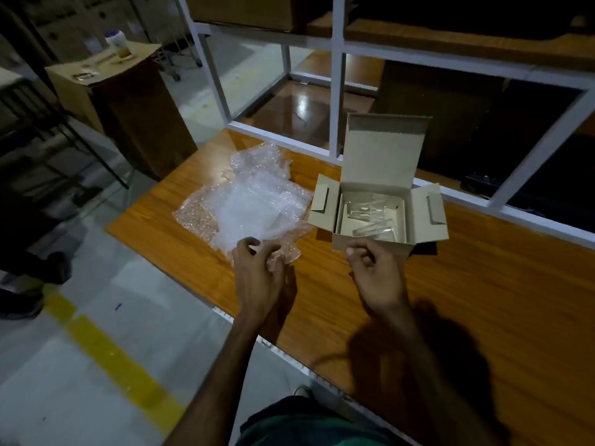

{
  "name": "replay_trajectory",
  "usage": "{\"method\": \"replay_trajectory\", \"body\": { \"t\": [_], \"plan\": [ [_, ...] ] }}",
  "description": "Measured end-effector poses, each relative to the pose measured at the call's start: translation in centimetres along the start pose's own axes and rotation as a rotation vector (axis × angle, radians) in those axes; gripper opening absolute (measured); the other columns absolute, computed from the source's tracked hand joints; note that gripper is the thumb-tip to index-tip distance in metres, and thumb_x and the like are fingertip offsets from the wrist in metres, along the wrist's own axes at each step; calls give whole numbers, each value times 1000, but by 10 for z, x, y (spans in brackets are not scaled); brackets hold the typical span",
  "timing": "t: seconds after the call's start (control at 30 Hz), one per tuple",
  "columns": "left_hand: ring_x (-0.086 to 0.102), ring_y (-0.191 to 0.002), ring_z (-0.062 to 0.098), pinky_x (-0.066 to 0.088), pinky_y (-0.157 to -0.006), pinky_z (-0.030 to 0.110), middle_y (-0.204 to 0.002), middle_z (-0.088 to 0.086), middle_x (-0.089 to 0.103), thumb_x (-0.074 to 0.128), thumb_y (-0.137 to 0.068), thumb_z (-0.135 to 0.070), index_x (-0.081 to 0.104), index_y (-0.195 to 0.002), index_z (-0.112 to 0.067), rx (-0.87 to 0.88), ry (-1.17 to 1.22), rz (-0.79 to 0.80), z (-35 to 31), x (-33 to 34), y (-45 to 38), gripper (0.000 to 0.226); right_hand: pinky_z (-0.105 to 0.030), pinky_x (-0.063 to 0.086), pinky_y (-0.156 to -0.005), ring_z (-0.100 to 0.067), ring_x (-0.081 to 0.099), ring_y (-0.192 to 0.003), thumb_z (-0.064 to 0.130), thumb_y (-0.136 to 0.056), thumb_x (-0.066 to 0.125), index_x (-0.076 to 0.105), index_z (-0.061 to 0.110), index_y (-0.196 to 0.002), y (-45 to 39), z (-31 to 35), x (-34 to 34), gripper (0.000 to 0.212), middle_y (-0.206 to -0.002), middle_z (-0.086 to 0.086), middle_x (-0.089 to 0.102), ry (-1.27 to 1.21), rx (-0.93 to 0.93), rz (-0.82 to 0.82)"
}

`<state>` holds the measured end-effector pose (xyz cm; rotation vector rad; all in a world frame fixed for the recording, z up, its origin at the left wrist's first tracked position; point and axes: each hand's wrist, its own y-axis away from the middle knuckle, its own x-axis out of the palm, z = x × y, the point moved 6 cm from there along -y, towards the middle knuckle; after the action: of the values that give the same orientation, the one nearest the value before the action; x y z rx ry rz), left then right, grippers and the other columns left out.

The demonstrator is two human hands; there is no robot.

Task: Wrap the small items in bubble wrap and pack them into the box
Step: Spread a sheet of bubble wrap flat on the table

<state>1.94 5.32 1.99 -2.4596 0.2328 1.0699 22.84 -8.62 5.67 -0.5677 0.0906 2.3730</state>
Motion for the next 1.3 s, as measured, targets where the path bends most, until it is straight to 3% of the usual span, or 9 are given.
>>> {"method": "replay_trajectory", "body": {
  "t": [0.13,0.33,0.53,0.67,0.77,0.9,1.03,1.13,1.3],
  "plan": [
    [36,-141,43,41,-108,57,-157,22,42,61,-94,-39,78,-119,-20,-148,-149,-16,14,2,-4,36,-24,58,-69,-6,69,-85,22,-104,64,73,26,-113,-8,8,7,13,-91,10,73,-65,4,78],
    [32,-149,42,30,-116,62,-164,17,39,56,-105,-39,68,-138,-19,-188,-294,87,17,10,-16,41,-32,59,-80,-8,69,-91,23,-105,63,74,27,-113,-20,19,14,14,-96,9,73,-94,-13,168],
    [56,-136,33,44,-113,48,-149,13,60,53,-99,-29,65,-140,-5,-169,-162,-22,10,-9,-31,48,-44,65,-81,-7,70,-93,27,-104,64,74,35,-111,-28,26,20,14,-96,12,73,-81,-64,241],
    [60,-132,25,49,-112,45,-142,8,66,65,-96,-9,70,-133,-6,-165,96,-210,-6,-33,-28,37,-44,64,-78,-7,70,-91,26,-104,64,73,36,-111,-32,30,29,14,-95,12,72,-67,-105,277],
    [64,-127,13,55,-105,39,-136,1,70,69,-97,-9,75,-127,-11,-148,217,-263,-13,-50,-34,31,-40,63,-72,-5,68,-83,25,-105,64,72,32,-114,-35,36,37,14,-90,14,70,-70,-136,298],
    [69,-116,6,62,-88,33,-123,-4,76,70,-96,-6,80,-116,-15,-108,327,-275,-23,-68,-40,23,-33,62,-73,-2,68,-87,26,-104,65,60,30,-141,-44,50,53,38,-103,10,70,-21,-182,344],
    [72,-105,5,63,-88,32,-110,-4,78,72,-93,1,81,-107,-10,-116,428,-302,-31,-82,-40,20,-27,62,-74,-6,69,-92,25,-104,65,40,38,-157,-53,74,66,59,-99,14,66,25,-223,424],
    [74,-99,9,64,-89,40,-102,-3,78,73,-90,7,80,-100,-10,-142,483,-287,-31,-86,-40,21,-28,60,-73,-5,68,-90,28,-103,67,53,35,-150,-61,88,75,49,-98,14,68,97,-253,422],
    [72,-96,18,63,-83,49,-96,1,72,74,-85,10,68,-96,-10,-125,534,-235,-30,-82,-36,24,-33,61,-78,1,66,-88,29,-100,70,73,26,-109,-68,101,85,10,-101,13,72,187,-327,417]
  ]
}}
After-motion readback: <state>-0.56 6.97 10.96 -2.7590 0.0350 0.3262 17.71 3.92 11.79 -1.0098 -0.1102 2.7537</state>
